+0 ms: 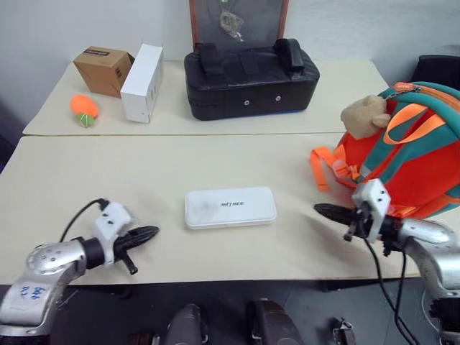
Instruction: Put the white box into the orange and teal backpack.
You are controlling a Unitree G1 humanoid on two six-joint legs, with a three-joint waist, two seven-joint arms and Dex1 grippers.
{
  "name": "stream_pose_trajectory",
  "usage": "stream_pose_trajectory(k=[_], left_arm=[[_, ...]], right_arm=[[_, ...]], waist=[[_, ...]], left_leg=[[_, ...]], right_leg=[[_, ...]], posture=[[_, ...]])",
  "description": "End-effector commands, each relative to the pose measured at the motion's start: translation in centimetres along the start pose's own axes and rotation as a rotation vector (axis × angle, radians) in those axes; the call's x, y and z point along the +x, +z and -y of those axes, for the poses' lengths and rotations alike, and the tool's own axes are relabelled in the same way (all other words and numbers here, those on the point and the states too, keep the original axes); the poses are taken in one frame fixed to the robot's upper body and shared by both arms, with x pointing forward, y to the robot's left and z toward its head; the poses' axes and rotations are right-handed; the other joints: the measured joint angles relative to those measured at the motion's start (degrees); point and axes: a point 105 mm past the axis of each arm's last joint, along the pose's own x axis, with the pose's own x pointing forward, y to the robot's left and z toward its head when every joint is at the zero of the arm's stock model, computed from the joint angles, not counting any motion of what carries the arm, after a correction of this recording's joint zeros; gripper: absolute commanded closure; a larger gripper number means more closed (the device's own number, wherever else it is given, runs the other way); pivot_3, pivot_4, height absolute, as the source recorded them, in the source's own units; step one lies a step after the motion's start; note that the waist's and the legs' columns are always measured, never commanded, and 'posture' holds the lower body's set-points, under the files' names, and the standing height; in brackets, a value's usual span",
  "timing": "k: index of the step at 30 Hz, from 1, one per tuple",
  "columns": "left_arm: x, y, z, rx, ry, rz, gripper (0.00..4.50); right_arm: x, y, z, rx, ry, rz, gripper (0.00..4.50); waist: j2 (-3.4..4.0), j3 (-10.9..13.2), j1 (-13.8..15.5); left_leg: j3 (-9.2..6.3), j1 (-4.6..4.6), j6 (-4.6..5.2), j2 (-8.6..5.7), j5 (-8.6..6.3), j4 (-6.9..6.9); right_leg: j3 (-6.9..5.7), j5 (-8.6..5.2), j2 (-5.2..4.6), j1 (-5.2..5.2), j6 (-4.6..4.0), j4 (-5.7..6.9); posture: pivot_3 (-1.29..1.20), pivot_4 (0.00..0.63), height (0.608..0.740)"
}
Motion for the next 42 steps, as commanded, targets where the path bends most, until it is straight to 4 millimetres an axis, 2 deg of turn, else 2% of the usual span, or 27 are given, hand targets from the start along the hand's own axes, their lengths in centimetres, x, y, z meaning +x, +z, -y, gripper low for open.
stream_pose_trajectory(k=[1, 5, 11, 17, 23, 28, 31, 35, 38, 42], left_arm=[[1.5, 1.7, -0.2, 0.016, -0.012, 0.042, 4.48], [2.9, 2.6, 1.1, 0.047, -0.118, 0.058, 4.48], [4.0, 2.7, 1.2, 0.056, -0.144, 0.057, 4.48], [5.2, 3.1, 0.8, 0.070, -0.158, 0.062, 4.48], [4.9, 3.1, -0.1, 0.086, -0.145, 0.044, 4.48], [3.1, 2.0, -1.9, 0.019, -0.085, 0.003, 4.48], [1.5, 1.9, -2.7, -0.160, -0.109, 0.025, 3.94], [0.9, 2.6, -2.7, -0.485, -0.221, 0.083, 2.74], [0.7, 3.0, -2.7, -0.649, -0.290, 0.102, 1.80], [1.7, 3.4, -4.1, -0.841, -0.279, 0.112, 0.48]], right_arm=[[1.1, 1.1, 0.4, -0.070, -0.003, 0.014, 4.50], [2.4, 1.1, 0.1, -0.084, 0.025, 0.012, 4.50], [4.1, 1.0, -0.3, -0.083, 0.034, 0.017, 4.50], [5.0, 0.9, -2.7, -0.069, 0.106, 0.031, 4.50], [4.2, 0.6, -3.9, -0.048, 0.130, 0.034, 4.50], [3.9, 0.4, -3.2, -0.055, 0.093, 0.020, 4.50], [3.7, 0.3, -2.4, -0.070, 0.077, 0.009, 4.50], [3.6, 0.3, -1.7, -0.107, 0.079, -0.004, 4.50], [3.8, 0.6, -1.3, -0.127, 0.085, -0.003, 4.50], [4.1, 0.9, -1.0, -0.154, 0.096, -0.004, 4.50]], waist=[[0.00, 0.00, 0.21], [0.00, 0.00, 0.22], [0.00, 0.00, 0.05], [-0.01, 0.00, 0.29], [-0.01, 0.00, 0.31], [-0.01, 0.00, 0.01], [-0.01, 0.00, -0.05], [-0.01, 0.00, 0.11], [-0.02, 0.00, 0.23], [-0.03, 0.01, 0.29]], left_leg=[[-0.01, -0.01, 0.00, 0.00, 0.01, 0.02], [0.00, 0.00, 0.00, -0.01, 0.01, 0.05], [0.07, -0.02, -0.05, 0.02, 0.03, 0.08], [0.06, -0.02, -0.01, 0.00, 0.09, 0.16], [0.02, -0.01, -0.04, 0.00, 0.11, 0.14], [0.03, 0.00, -0.05, 0.01, 0.12, 0.14], [0.03, 0.01, -0.07, 0.02, 0.13, 0.11], [0.02, -0.01, -0.05, 0.00, 0.13, 0.16], [-0.01, -0.01, -0.05, -0.02, 0.14, 0.20], [-0.03, -0.02, -0.06, -0.03, 0.15, 0.26]], right_leg=[[-0.01, 0.00, 0.00, 0.00, 0.00, 0.01], [-0.01, 0.01, 0.00, 0.01, 0.02, 0.05], [0.03, 0.01, 0.07, -0.07, 0.02, 0.11], [0.02, 0.02, 0.05, -0.04, 0.05, 0.19], [0.00, 0.02, 0.05, -0.04, 0.05, 0.25], [0.01, 0.02, 0.06, -0.05, 0.05, 0.27], [0.01, 0.02, 0.06, -0.08, 0.04, 0.28], [-0.02, 0.02, 0.04, -0.07, 0.04, 0.29], [-0.05, 0.02, 0.04, -0.06, 0.05, 0.32], [-0.08, 0.02, 0.05, -0.06, 0.05, 0.36]], posture=[[0.00, 0.150, 0.740], [0.00, 0.150, 0.740], [0.00, 0.150, 0.740], [0.00, 0.150, 0.740], [0.00, 0.150, 0.740], [0.00, 0.150, 0.740], [0.00, 0.150, 0.740], [0.00, 0.150, 0.740], [0.00, 0.150, 0.740], [0.00, 0.150, 0.740]])
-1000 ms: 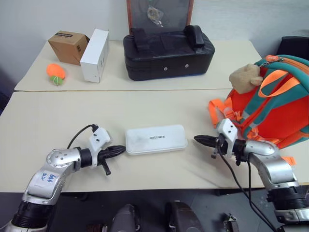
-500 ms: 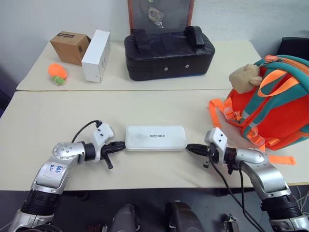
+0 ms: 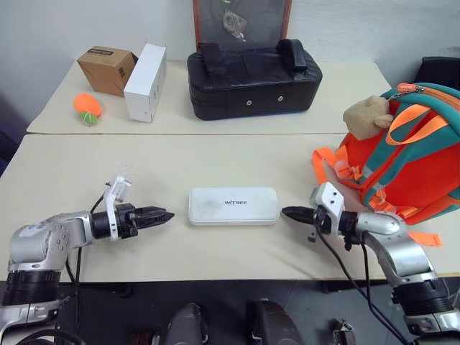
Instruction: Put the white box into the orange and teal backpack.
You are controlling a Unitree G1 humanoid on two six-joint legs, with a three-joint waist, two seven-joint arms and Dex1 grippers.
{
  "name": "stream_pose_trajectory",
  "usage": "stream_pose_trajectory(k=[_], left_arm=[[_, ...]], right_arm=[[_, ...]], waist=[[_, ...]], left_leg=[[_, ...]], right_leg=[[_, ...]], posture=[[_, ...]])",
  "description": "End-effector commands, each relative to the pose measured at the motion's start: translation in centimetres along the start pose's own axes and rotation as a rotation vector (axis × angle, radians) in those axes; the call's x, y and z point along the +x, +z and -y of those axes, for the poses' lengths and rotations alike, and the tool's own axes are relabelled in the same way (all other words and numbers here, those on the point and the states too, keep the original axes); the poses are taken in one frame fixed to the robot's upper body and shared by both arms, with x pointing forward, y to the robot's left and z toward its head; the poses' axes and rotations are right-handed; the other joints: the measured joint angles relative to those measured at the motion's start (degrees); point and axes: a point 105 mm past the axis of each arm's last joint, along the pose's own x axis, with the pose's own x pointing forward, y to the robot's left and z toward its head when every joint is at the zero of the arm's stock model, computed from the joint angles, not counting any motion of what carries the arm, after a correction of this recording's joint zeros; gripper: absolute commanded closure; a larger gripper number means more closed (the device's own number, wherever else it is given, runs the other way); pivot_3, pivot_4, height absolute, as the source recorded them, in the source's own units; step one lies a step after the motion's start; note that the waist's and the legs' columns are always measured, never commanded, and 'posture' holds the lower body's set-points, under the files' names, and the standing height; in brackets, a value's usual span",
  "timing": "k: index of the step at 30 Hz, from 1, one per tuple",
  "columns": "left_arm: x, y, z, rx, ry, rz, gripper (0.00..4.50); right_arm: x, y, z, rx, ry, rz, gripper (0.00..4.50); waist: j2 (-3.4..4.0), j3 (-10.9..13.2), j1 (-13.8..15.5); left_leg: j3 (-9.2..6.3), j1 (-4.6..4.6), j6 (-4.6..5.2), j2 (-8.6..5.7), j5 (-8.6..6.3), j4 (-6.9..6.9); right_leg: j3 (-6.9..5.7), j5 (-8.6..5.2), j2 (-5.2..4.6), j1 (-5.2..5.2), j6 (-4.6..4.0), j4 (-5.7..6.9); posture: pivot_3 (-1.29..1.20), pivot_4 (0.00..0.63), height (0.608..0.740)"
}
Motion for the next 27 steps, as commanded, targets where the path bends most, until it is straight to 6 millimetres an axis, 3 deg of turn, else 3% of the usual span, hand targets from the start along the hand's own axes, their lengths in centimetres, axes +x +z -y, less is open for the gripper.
stream_pose_trajectory(k=[1, 4, 7, 11, 19, 26, 27], left_arm=[[0.2, 1.1, -0.3, -0.143, -0.017, 0.044, 0.13], [1.2, 1.5, -0.1, -0.257, -0.074, 0.047, 0.04], [2.9, 0.7, 0.9, -0.319, -0.144, -0.024, 0.04], [4.8, -0.1, 1.6, -0.307, -0.171, -0.100, 0.04], [9.5, 0.8, 2.0, -0.261, -0.206, -0.155, 0.04], [11.4, 1.9, 2.9, -0.197, -0.257, -0.212, 0.04], [11.4, 2.2, 3.0, -0.192, -0.260, -0.215, 0.22]], right_arm=[[-0.1, 0.8, 0.4, -0.053, 0.005, 0.012, 4.50], [0.2, 0.9, 0.6, -0.060, 0.006, 0.014, 4.50], [0.5, 0.9, 0.5, -0.065, 0.007, 0.016, 4.50], [0.7, 1.0, 0.3, -0.074, 0.012, 0.018, 4.50], [0.8, 0.8, -0.2, -0.087, 0.013, 0.013, 4.50], [0.7, 0.3, -0.9, -0.084, 0.008, 0.010, 4.50], [0.7, 0.3, -1.0, -0.083, 0.007, 0.009, 4.50]], waist=[[-0.01, 0.00, -0.04], [-0.01, 0.00, -0.05], [-0.01, 0.00, -0.06], [-0.01, 0.00, -0.04], [0.00, -0.01, 0.74], [0.00, 0.00, 1.16], [0.00, 0.00, 1.21]], left_leg=[[0.00, -0.01, 0.00, 0.00, 0.00, 0.02], [0.00, 0.00, -0.02, 0.00, 0.02, 0.05], [0.00, -0.01, -0.04, 0.00, 0.04, 0.08], [0.00, 0.00, -0.08, 0.00, 0.06, 0.08], [-0.09, 0.00, 0.00, -0.12, 0.19, 0.19], [-0.08, -0.01, -0.01, -0.12, 0.19, 0.19], [-0.09, -0.01, -0.01, -0.12, 0.20, 0.20]], right_leg=[[-0.01, 0.00, 0.01, 0.00, 0.00, 0.01], [-0.01, 0.00, 0.02, 0.00, 0.00, 0.06], [-0.01, 0.00, 0.02, -0.01, 0.01, 0.07], [0.00, 0.00, 0.02, 0.00, 0.01, 0.08], [-0.06, 0.04, -0.04, 0.11, 0.08, 0.09], [-0.06, 0.04, -0.01, 0.10, 0.08, 0.09], [-0.06, 0.04, -0.01, 0.10, 0.08, 0.08]], posture=[[0.00, 0.150, 0.740], [0.00, 0.150, 0.740], [0.00, 0.150, 0.740], [0.00, 0.150, 0.740], [0.00, 0.150, 0.740], [0.00, 0.150, 0.740], [0.00, 0.150, 0.740]])
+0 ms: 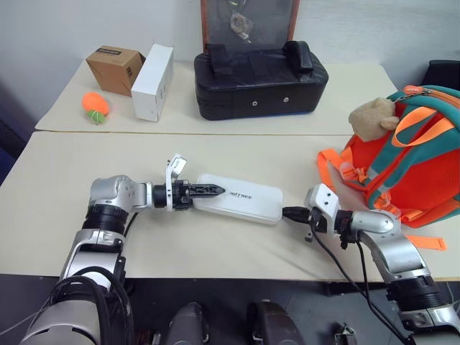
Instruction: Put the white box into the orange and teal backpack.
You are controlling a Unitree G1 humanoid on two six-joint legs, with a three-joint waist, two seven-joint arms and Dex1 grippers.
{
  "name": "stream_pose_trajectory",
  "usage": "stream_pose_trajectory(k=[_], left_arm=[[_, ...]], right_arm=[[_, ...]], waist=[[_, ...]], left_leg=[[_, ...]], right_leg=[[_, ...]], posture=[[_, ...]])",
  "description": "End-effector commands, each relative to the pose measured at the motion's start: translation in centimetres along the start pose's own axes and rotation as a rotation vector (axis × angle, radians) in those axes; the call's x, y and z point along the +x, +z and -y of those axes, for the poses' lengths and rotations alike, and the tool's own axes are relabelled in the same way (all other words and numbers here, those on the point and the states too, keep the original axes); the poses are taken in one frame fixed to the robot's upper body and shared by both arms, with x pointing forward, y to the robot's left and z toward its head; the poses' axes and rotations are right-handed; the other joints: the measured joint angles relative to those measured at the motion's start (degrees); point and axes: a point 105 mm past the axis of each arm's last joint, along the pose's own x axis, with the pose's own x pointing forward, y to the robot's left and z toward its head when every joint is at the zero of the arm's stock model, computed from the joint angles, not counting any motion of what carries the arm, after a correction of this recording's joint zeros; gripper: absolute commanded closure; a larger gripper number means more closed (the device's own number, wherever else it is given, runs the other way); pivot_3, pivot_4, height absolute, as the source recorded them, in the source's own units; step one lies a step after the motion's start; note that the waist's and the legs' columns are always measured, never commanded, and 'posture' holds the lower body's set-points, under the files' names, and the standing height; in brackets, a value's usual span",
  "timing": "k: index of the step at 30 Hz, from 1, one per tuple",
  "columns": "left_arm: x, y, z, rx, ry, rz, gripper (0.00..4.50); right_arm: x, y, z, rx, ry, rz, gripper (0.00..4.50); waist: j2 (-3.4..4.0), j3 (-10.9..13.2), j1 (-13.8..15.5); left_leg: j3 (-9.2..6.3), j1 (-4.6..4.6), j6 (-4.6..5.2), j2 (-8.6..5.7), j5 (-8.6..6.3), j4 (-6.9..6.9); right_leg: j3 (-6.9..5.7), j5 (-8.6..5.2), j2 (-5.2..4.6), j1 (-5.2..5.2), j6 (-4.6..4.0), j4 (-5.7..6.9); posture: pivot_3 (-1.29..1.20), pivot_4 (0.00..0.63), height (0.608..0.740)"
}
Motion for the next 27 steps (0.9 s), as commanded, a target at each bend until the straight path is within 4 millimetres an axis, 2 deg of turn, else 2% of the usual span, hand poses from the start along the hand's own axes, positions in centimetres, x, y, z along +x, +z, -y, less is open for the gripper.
stream_pose_trajectory(k=[1, 4, 9, 11, 17, 19, 22, 25, 27], left_arm=[[0.5, 0.2, -0.1, 0.009, 0.005, -0.036, 0.43], [0.1, 0.5, 0.6, 0.008, -0.041, -0.046, 1.17], [-0.4, 0.6, 0.8, 0.018, -0.069, -0.042, 2.80], [-0.6, 0.9, 1.1, 0.020, -0.089, -0.020, 3.16], [-1.9, 1.4, 3.2, 0.070, -0.201, 0.067, 3.16], [-2.6, 1.8, 4.6, 0.106, -0.243, 0.125, 3.16], [-3.2, 2.2, 6.6, 0.190, -0.241, 0.183, 3.16], [-3.7, 1.9, 8.1, 0.299, -0.210, 0.257, 3.16], [-4.0, 1.9, 8.5, 0.327, -0.173, 0.323, 3.16]], right_arm=[[0.0, 1.0, -0.5, -0.039, -0.001, 0.035, 4.50], [-0.1, 0.7, -0.7, -0.037, -0.008, 0.032, 4.50], [-0.2, 0.7, -0.9, -0.031, -0.018, 0.034, 4.50], [-0.3, 0.7, -0.9, -0.030, -0.023, 0.035, 4.50], [-2.2, 1.0, -0.3, 0.003, -0.115, 0.046, 4.50], [-3.8, 1.4, 0.3, 0.053, -0.188, 0.066, 4.50], [-6.7, 2.3, 0.0, 0.174, -0.237, 0.117, 3.94], [-10.4, 3.2, -0.9, 0.247, -0.304, 0.133, 3.00], [-12.6, 3.3, -1.0, 0.295, -0.374, 0.134, 2.22]], waist=[[0.00, 0.00, 0.03], [-0.01, 0.00, -0.19], [-0.01, 0.01, -1.05], [-0.01, 0.01, -1.11], [-0.02, 0.01, -1.26], [-0.02, 0.01, -1.18], [-0.03, 0.02, -1.09], [-0.04, 0.01, -0.68], [-0.05, 0.01, -0.65]], left_leg=[[0.00, 0.00, 0.00, 0.00, 0.00, 0.00], [0.02, -0.04, 0.00, 0.00, 0.00, -0.02], [0.01, -0.16, -0.01, 0.04, 0.00, -0.04], [0.01, -0.15, 0.00, 0.03, 0.00, -0.01], [0.00, -0.15, -0.03, 0.07, 0.00, -0.08], [0.00, -0.18, -0.03, 0.08, 0.01, -0.11], [-0.05, -0.22, -0.02, 0.08, 0.01, -0.06], [-0.24, -0.19, -0.02, 0.06, 0.01, -0.10], [-0.26, -0.15, -0.03, 0.05, 0.00, -0.13]], right_leg=[[0.01, 0.00, 0.00, 0.00, 0.00, 0.00], [0.01, 0.00, 0.01, -0.06, 0.00, 0.00], [0.00, 0.00, 0.03, -0.16, 0.00, 0.00], [0.00, 0.00, 0.02, -0.14, 0.00, 0.00], [0.03, 0.00, 0.04, -0.17, 0.00, 0.01], [0.03, 0.00, 0.03, -0.22, 0.00, 0.01], [0.03, 0.00, 0.02, -0.23, 0.00, 0.03], [0.00, 0.00, 0.00, -0.08, 0.00, 0.00], [-0.01, 0.00, 0.01, 0.00, 0.00, -0.07]], posture=[[0.00, 0.150, 0.740], [0.00, 0.150, 0.740], [0.00, 0.150, 0.740], [0.00, 0.150, 0.740], [0.00, 0.150, 0.740], [0.00, 0.150, 0.740], [0.00, 0.150, 0.740], [0.00, 0.150, 0.740], [0.00, 0.150, 0.740]])
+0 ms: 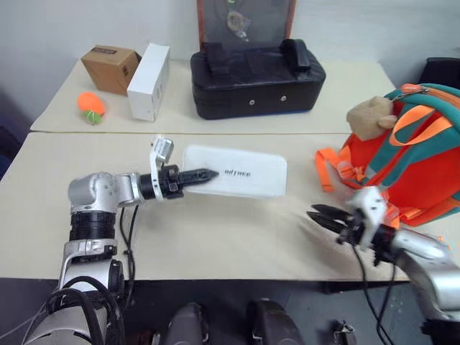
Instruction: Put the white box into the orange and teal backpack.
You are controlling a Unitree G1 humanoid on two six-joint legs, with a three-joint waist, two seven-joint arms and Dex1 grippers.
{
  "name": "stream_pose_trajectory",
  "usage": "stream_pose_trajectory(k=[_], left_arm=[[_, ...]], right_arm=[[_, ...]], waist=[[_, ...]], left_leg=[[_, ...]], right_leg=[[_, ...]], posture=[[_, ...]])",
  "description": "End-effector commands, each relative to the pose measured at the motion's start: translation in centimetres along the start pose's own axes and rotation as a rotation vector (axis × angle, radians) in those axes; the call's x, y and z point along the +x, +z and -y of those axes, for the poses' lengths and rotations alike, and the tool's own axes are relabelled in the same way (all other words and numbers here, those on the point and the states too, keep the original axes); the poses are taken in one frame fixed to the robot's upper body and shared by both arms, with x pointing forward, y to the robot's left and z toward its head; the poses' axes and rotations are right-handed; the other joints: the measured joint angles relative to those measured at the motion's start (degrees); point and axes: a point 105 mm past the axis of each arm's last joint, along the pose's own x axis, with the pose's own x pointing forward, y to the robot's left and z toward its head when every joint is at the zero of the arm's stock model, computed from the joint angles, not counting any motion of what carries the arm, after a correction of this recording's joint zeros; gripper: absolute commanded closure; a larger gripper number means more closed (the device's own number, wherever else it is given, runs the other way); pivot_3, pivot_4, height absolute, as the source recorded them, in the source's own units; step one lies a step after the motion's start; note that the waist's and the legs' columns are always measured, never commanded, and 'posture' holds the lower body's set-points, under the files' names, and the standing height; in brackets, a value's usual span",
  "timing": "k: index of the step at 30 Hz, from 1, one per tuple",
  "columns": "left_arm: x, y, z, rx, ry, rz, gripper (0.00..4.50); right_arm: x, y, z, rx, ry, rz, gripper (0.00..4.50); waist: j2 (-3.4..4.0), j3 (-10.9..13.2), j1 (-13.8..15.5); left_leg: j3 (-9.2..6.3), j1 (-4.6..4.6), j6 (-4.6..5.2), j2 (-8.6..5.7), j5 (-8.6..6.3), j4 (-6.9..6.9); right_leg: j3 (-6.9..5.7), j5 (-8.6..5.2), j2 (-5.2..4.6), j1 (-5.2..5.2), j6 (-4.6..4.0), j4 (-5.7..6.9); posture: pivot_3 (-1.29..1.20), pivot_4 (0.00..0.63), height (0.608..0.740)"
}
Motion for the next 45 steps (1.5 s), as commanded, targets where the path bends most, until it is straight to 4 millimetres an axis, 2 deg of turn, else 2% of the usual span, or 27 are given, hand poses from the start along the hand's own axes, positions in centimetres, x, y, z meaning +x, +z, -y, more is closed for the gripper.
stream_pose_trajectory(k=[1, 4, 6, 7, 10, 12, 16, 20, 24, 28, 35, 38, 39, 41, 45], left_arm=[[-0.2, 1.1, 1.8, 0.073, 0.004, 0.094, 3.16], [-0.7, 1.0, 3.3, 0.100, -0.012, 0.157, 3.16], [-0.8, 0.8, 4.1, 0.116, -0.019, 0.181, 3.16], [-0.7, 0.7, 4.3, 0.118, -0.020, 0.190, 3.16], [-0.5, 0.6, 4.6, 0.127, -0.013, 0.210, 3.16], [-0.4, 0.7, 4.6, 0.132, -0.004, 0.220, 3.16], [-0.2, 1.1, 4.5, 0.135, 0.006, 0.239, 3.16], [-0.3, 1.6, 4.3, 0.140, 0.010, 0.253, 3.16], [-0.6, 1.8, 4.2, 0.153, 0.028, 0.248, 3.16], [-0.9, 1.8, 4.2, 0.169, 0.041, 0.246, 3.16], [-1.6, 2.5, 3.9, 0.199, 0.092, 0.273, 3.16], [-2.2, 3.0, 3.5, 0.212, 0.132, 0.295, 3.16], [-2.4, 3.1, 3.5, 0.214, 0.139, 0.299, 3.16], [-3.1, 3.9, 3.3, 0.235, 0.170, 0.312, 3.16], [-4.4, 5.6, 3.6, 0.289, 0.209, 0.326, 3.16]], right_arm=[[-2.9, 2.3, 0.7, 0.028, -0.093, 0.055, 2.02], [-5.5, 2.7, 2.8, 0.100, -0.256, 0.082, 0.92], [-6.4, 3.0, 3.7, 0.123, -0.312, 0.104, 0.21], [-6.4, 3.2, 4.4, 0.122, -0.346, 0.114, 0.05], [-5.7, 3.0, 6.9, 0.135, -0.461, 0.129, 0.05], [-4.4, 3.1, 7.9, 0.174, -0.475, 0.158, 0.05], [-1.0, 4.5, 8.7, 0.250, -0.416, 0.254, 0.05], [1.6, 6.1, 9.7, 0.285, -0.384, 0.333, 0.05], [4.0, 7.7, 11.5, 0.311, -0.421, 0.402, 0.05], [5.1, 8.3, 11.0, 0.275, -0.391, 0.418, 0.92], [5.4, 8.8, 9.7, 0.226, -0.298, 0.428, 3.32], [5.5, 10.1, 8.2, 0.201, -0.177, 0.445, 4.31], [5.5, 10.4, 7.9, 0.195, -0.149, 0.446, 4.49], [5.7, 12.0, 5.2, 0.158, 0.045, 0.440, 4.49], [5.3, 13.8, 0.3, 0.102, 0.379, 0.385, 4.49]], waist=[[-0.03, 0.00, 0.01], [-0.05, 0.01, -0.41], [-0.05, 0.01, -0.59], [-0.05, 0.01, -0.61], [-0.05, 0.01, -0.66], [-0.04, 0.01, -0.53], [-0.05, 0.01, -0.59], [-0.04, 0.02, -0.49], [-0.04, 0.02, -0.65], [-0.04, 0.02, -0.60], [-0.04, 0.02, -0.57], [-0.02, 0.02, -0.68], [-0.02, 0.02, -0.68], [-0.01, 0.04, -0.67], [0.04, 0.07, -0.97]], left_leg=[[0.00, 0.03, 0.01, -0.01, 0.00, 0.01], [0.00, 0.04, 0.04, -0.02, 0.02, 0.01], [0.02, 0.07, 0.01, -0.02, 0.04, -0.07], [0.03, 0.11, -0.03, -0.02, 0.05, -0.12], [0.05, 0.14, -0.10, 0.00, 0.09, -0.14], [0.08, 0.14, -0.09, -0.04, 0.10, -0.12], [0.10, 0.13, -0.12, -0.04, 0.12, -0.15], [0.15, 0.09, -0.15, -0.01, 0.15, -0.16], [0.21, 0.06, -0.13, -0.01, 0.16, -0.12], [0.22, 0.06, -0.15, 0.02, 0.16, -0.18], [0.26, 0.04, -0.14, 0.01, 0.16, -0.15], [0.27, 0.04, -0.14, 0.02, 0.16, -0.16], [0.27, 0.04, -0.14, 0.03, 0.16, -0.18], [0.27, 0.04, -0.15, 0.04, 0.16, -0.21], [0.33, 0.03, -0.15, 0.07, 0.16, -0.24]], right_leg=[[0.00, 0.01, 0.00, 0.06, 0.01, -0.01], [0.01, 0.04, 0.01, 0.06, 0.08, -0.03], [0.04, 0.04, 0.03, 0.04, 0.08, -0.02], [0.05, 0.04, 0.06, 0.04, 0.07, -0.03], [0.09, 0.04, 0.13, 0.03, 0.07, -0.04], [0.12, 0.04, 0.12, 0.03, 0.07, -0.03], [0.15, 0.04, 0.15, -0.02, 0.07, -0.03], [0.17, 0.04, 0.19, -0.08, 0.07, -0.05], [0.20, 0.04, 0.17, -0.10, 0.07, -0.06], [0.19, 0.04, 0.19, -0.13, 0.07, -0.06], [0.20, 0.04, 0.15, -0.14, 0.07, -0.07], [0.20, 0.04, 0.17, -0.15, 0.07, -0.06], [0.21, 0.04, 0.17, -0.16, 0.07, -0.06], [0.20, 0.04, 0.18, -0.17, 0.07, -0.06], [0.24, 0.04, 0.19, -0.25, 0.07, -0.06]], posture=[[0.00, 0.150, 0.740], [0.00, 0.150, 0.740], [0.00, 0.150, 0.740], [0.00, 0.150, 0.740], [0.00, 0.150, 0.740], [0.00, 0.150, 0.740], [0.00, 0.150, 0.740], [0.00, 0.150, 0.740], [0.00, 0.150, 0.740], [0.00, 0.150, 0.740], [0.00, 0.150, 0.740], [0.00, 0.150, 0.740], [0.00, 0.150, 0.740], [0.00, 0.150, 0.740], [0.00, 0.150, 0.740]])
